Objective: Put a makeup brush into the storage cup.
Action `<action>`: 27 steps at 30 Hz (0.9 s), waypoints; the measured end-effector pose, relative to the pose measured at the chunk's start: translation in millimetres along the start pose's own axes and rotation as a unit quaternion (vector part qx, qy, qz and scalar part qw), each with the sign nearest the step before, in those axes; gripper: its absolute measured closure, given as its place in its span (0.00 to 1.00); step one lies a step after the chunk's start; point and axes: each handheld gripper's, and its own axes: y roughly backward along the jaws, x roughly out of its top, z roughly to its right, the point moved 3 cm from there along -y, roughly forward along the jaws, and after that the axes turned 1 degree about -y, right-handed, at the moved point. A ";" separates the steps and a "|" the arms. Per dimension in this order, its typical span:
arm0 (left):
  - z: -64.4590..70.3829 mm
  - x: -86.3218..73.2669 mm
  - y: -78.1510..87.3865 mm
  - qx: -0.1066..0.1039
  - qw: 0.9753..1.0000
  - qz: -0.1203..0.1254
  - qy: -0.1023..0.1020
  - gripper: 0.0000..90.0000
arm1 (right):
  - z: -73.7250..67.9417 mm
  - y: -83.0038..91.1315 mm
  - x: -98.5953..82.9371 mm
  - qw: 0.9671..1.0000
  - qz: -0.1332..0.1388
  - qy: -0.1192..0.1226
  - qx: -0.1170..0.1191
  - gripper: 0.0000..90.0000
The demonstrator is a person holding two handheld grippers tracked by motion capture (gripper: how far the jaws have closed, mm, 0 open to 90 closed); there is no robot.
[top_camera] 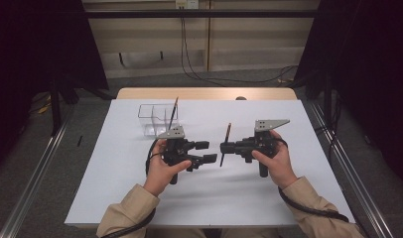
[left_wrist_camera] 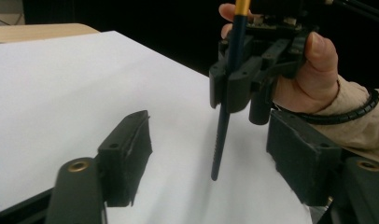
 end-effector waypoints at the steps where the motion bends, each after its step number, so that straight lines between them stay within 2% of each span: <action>1: -0.5 0.6 1.0 -0.001 1.000 -0.006 0.006 0.29 | -0.3 -0.1 -0.2 1.000 -0.002 0.000 0.000 0.93; 7: -1.0 6.0 4.5 0.019 1.000 0.001 0.003 0.11 | -1.2 -1.3 -0.6 1.000 -0.005 0.006 0.000 0.93; 10: -1.3 8.6 5.1 0.027 1.000 0.002 -0.003 0.05 | -1.3 -1.7 -1.1 1.000 -0.006 0.008 0.001 0.93; 14: -0.6 11.9 4.3 0.026 1.000 0.009 -0.005 0.02 | -1.9 -3.1 -1.6 1.000 -0.007 0.011 0.001 0.93; 22: 1.3 20.4 1.4 0.023 0.999 0.024 -0.008 0.04 | -3.5 -5.0 -0.2 1.000 -0.009 0.016 0.003 0.93; 27: 2.2 24.9 2.5 0.018 0.999 0.040 -0.025 0.19 | -4.0 -6.6 -1.2 1.000 -0.012 0.017 0.004 0.93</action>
